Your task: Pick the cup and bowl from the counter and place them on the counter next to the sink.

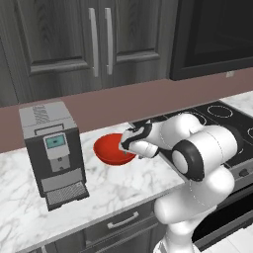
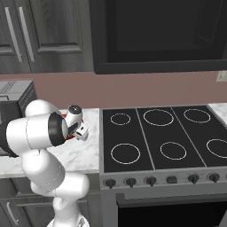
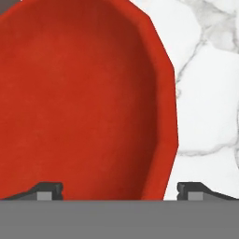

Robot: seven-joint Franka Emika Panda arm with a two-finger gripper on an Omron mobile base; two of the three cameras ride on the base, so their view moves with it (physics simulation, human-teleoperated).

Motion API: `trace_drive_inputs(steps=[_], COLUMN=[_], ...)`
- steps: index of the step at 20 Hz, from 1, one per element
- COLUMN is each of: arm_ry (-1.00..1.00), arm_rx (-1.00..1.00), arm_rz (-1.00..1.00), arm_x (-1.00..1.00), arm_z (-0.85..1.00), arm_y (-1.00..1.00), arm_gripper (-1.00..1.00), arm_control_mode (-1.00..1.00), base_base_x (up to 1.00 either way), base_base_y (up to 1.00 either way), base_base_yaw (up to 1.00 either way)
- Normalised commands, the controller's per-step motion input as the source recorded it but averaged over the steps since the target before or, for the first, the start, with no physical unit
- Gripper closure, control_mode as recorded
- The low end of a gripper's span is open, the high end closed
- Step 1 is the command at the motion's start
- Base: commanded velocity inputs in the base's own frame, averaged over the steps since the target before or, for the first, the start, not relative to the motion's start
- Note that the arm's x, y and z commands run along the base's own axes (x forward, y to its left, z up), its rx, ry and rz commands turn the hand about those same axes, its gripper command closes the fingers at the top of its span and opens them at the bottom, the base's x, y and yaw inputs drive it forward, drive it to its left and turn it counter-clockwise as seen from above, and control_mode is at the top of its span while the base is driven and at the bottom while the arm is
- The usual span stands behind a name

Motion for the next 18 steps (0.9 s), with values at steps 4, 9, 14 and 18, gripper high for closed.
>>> trace_drive_inputs(steps=[4, 9, 14, 18], arm_ry=[0.00, 0.00, 0.00, 0.00], arm_rx=[0.00, 0.00, 0.00, 0.00], arm_rz=[0.00, 0.00, 0.00, 0.00], arm_x=[0.00, 0.00, 0.00, -0.11], arm_z=[0.00, 0.00, 0.00, 0.23], arm_y=[0.00, 0.00, 0.00, -0.03], arm_gripper=[1.00, 1.00, 1.00, 1.00], arm_control_mode=[-1.00, -1.00, -1.00, -1.00], base_base_x=[0.00, 0.00, 0.00, 0.00], base_base_y=[0.00, 0.00, 0.00, 0.00], base_base_yaw=[0.00, 0.00, 0.00, 0.00])
